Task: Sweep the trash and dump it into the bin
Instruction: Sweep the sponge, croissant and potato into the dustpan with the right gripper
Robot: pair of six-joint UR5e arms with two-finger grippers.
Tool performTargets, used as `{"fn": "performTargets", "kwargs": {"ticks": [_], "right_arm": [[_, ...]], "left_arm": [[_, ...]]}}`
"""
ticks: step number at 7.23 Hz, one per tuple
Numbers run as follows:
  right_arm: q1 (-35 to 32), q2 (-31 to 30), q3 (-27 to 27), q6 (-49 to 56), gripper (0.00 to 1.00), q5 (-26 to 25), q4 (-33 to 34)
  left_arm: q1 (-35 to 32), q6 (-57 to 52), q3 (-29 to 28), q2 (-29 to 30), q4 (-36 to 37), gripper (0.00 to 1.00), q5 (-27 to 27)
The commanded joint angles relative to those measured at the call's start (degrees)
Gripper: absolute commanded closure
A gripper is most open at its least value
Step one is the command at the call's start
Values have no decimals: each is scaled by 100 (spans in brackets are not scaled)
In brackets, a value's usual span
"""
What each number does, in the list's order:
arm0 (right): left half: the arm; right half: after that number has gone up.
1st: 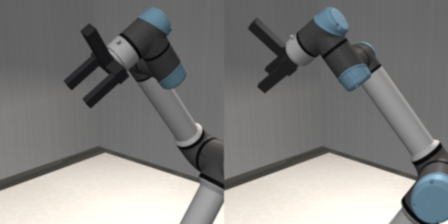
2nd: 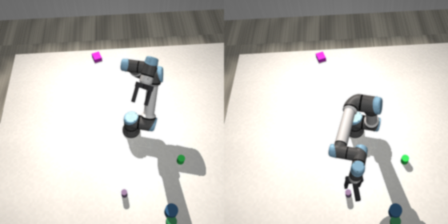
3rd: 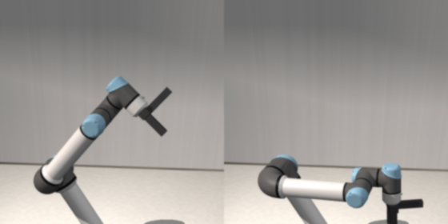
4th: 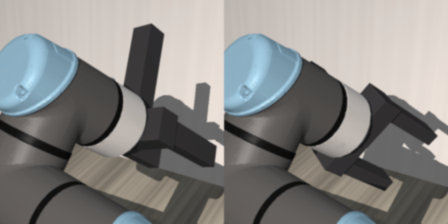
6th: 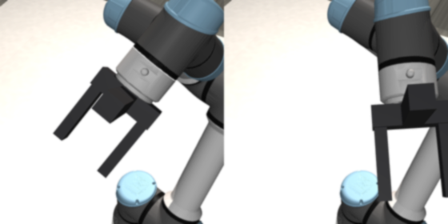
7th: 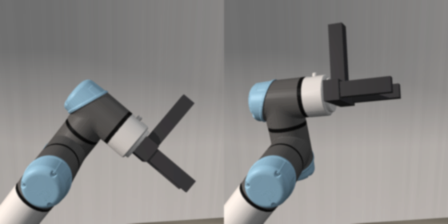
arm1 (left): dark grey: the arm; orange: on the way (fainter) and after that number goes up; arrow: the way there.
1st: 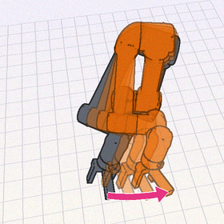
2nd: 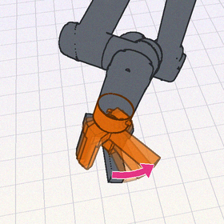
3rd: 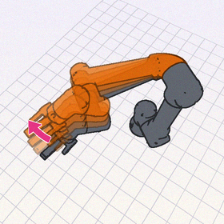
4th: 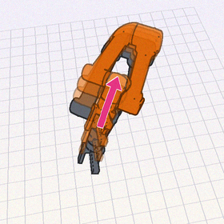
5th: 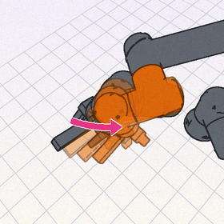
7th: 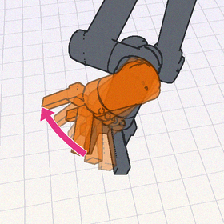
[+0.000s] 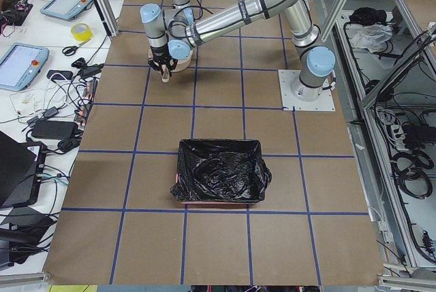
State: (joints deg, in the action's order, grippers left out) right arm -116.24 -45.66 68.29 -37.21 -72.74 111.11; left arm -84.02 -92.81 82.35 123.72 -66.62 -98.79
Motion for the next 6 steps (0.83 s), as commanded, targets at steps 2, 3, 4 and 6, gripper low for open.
{"fn": "performTargets", "kwargs": {"ticks": [2,3,4,6], "right_arm": [[-22,57,-35,-286,99,478,217],[-22,48,-26,-287,99,506,209],[-22,13,-17,-252,100,393,192],[48,-144,26,46,100,-69,-70]], "left_arm": [[0,0,0,-23,0,93,9],[9,0,0,-24,0,93,9],[9,0,0,-32,0,93,17],[0,0,26,-50,9,93,105]]}}
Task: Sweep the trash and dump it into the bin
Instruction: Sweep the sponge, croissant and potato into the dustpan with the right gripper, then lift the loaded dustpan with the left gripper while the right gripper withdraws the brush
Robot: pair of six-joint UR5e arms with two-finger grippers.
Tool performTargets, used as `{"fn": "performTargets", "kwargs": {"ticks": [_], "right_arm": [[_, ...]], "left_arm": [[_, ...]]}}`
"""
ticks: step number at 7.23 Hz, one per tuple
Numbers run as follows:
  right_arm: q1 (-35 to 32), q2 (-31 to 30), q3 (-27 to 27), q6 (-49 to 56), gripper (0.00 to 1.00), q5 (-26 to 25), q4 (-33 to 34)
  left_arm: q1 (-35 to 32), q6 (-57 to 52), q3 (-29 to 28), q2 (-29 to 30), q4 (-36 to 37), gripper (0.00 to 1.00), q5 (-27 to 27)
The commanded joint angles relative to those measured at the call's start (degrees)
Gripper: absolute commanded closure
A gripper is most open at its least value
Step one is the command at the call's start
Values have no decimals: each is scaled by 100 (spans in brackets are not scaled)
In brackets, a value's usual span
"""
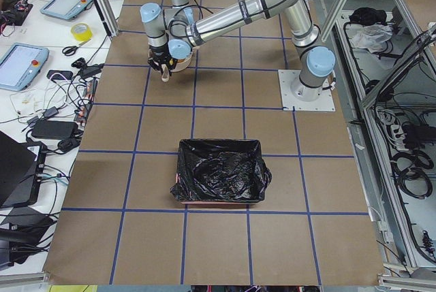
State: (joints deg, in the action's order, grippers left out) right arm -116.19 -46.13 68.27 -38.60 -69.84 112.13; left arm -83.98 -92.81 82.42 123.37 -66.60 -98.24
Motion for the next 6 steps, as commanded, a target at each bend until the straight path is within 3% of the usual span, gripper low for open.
{"fn": "performTargets", "kwargs": {"ticks": [1,3,4,6], "right_arm": [[79,-220,45,491,100,-546,-383],[324,-448,72,879,100,-985,-917],[587,-693,159,1246,100,-1135,-1434],[1167,-1255,763,2195,100,-1146,-1571]], "left_arm": [[5,-9,115,-14,50,93,181],[31,-61,142,-67,77,94,331],[144,-140,116,-111,77,94,697],[417,-263,72,-207,16,94,990]]}}
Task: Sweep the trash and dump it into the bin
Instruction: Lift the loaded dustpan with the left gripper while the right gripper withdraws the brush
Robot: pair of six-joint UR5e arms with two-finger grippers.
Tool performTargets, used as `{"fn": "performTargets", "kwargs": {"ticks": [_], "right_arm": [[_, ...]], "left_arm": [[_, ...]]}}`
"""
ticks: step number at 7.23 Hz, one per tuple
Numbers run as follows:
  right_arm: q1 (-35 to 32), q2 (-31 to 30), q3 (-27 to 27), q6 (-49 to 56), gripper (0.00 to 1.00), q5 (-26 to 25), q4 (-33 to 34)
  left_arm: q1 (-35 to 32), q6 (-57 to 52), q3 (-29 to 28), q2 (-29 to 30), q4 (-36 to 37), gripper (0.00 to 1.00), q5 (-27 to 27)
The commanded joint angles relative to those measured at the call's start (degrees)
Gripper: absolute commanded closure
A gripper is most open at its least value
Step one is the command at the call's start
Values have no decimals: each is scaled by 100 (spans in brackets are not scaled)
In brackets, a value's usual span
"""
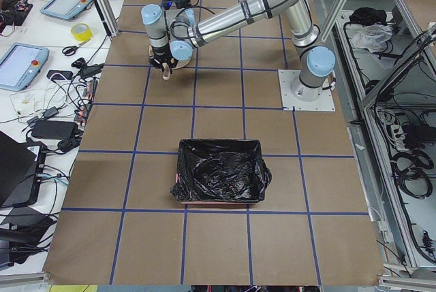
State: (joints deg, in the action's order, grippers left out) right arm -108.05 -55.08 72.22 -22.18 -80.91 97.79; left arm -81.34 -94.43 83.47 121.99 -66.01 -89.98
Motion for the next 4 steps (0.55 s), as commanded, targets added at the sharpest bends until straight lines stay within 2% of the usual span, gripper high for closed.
{"fn": "performTargets", "kwargs": {"ticks": [1,2,3,4], "right_arm": [[686,-728,798,896,100,-178,-241],[1072,-1115,1273,1300,100,-623,-251],[1467,-1440,1747,1887,100,-749,-182],[1967,-1574,2004,2276,100,-759,-172]], "left_arm": [[311,-302,-59,-174,-174,94,243],[556,-478,-68,-297,-306,94,296],[837,-828,-129,-411,-499,94,297],[1161,-1327,-286,-491,-866,94,297]]}}
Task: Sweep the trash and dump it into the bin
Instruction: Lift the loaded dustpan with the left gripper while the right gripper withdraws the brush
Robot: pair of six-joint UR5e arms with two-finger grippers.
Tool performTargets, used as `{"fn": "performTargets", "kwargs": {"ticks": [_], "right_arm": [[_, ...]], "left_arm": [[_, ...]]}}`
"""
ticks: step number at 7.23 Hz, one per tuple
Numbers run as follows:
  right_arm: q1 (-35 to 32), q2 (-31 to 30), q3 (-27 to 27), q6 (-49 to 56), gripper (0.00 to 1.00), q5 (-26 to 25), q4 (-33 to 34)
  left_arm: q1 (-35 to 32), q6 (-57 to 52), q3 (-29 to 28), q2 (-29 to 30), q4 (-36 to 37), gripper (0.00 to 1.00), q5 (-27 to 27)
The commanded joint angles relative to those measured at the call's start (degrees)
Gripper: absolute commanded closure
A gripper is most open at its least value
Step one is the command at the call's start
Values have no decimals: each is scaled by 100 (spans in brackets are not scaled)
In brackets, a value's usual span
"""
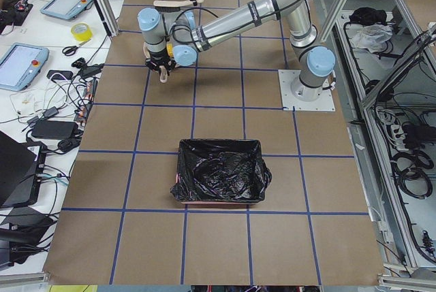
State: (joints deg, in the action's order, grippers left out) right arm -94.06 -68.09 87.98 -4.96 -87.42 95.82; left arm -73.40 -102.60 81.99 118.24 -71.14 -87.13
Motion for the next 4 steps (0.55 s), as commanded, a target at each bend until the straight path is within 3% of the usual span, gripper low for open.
{"fn": "performTargets", "kwargs": {"ticks": [1,4], "right_arm": [[1042,-301,517,949,100,-265,24],[2099,-187,754,2091,100,-618,451]], "left_arm": [[814,-1290,-331,-125,-627,94,3],[2501,-3743,-832,32,-1146,95,12]]}}
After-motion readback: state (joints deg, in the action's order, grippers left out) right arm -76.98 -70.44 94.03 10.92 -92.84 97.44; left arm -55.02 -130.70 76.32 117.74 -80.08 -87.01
